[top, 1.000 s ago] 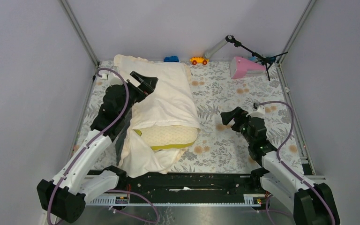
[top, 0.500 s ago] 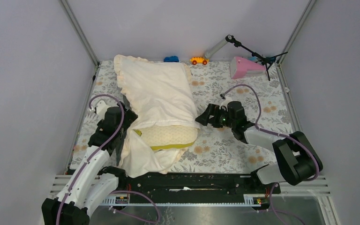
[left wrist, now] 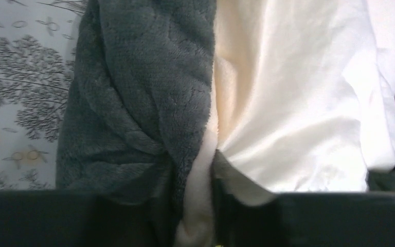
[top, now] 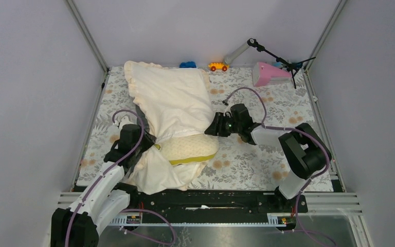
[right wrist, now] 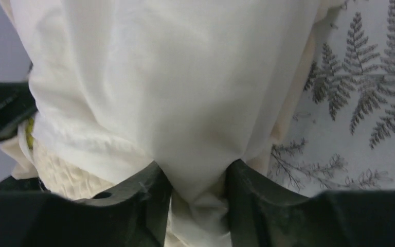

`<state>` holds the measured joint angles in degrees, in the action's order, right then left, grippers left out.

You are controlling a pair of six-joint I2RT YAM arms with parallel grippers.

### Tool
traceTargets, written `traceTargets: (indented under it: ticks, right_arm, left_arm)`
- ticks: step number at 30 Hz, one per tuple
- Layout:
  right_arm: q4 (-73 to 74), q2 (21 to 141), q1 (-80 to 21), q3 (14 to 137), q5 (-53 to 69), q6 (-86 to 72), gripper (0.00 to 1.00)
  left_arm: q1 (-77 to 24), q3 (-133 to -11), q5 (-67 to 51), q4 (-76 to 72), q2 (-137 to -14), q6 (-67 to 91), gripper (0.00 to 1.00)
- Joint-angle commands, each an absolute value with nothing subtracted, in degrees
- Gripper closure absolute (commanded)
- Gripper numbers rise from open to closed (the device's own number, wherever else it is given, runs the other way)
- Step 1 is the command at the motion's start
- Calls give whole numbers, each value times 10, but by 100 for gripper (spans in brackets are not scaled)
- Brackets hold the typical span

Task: Remove the pillowcase from the pillow

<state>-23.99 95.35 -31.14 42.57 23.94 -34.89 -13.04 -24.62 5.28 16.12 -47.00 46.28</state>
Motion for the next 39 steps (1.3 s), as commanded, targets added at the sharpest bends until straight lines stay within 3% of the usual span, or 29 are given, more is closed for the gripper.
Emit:
traceTargets:
  ticks: [1, 3, 5, 10, 14, 16, 18, 21, 25, 31, 39]
  right_arm:
    - [-201, 1008, -315, 520, 250, -361, 65]
    - [-175, 1028, -314, 564, 241, -357, 73]
    - [-145, 1042, -314, 607, 221, -346, 74]
    - [-55, 1076, -305, 737, 160, -302, 73]
    - [42, 1118, -302, 877, 165, -265, 66]
    - [71, 1122, -301, 925, 165, -252, 60]
    - [90, 1107, -301, 933, 149, -238, 47]
    - [113, 1053, -302, 905, 106, -211, 31]
    - [115, 950, -301, 815, 26, -195, 2]
    - [49, 766, -299, 618, -121, -253, 1]
    - [21, 619, -299, 449, -38, -294, 0]
  left_arm:
    - [-158, -231, -56, 87, -487, 478, 85]
    - [-187, -228, -46, 81, -492, 488, 92]
    - [-221, -227, -38, 75, -494, 500, 94]
    - [-339, -230, 17, 66, -486, 537, 96]
    - [-509, -260, 124, 40, -512, 553, 96]
    - [-583, -305, 172, 43, -560, 535, 88]
    - [-638, -374, 242, 97, -613, 521, 67]
    - [-703, -453, 400, 240, -642, 539, 37]
    - [-708, -473, 442, 297, -609, 545, 26]
    - [-708, -514, 476, 362, -575, 535, 23]
    - [-708, -584, 508, 394, -525, 466, 21]
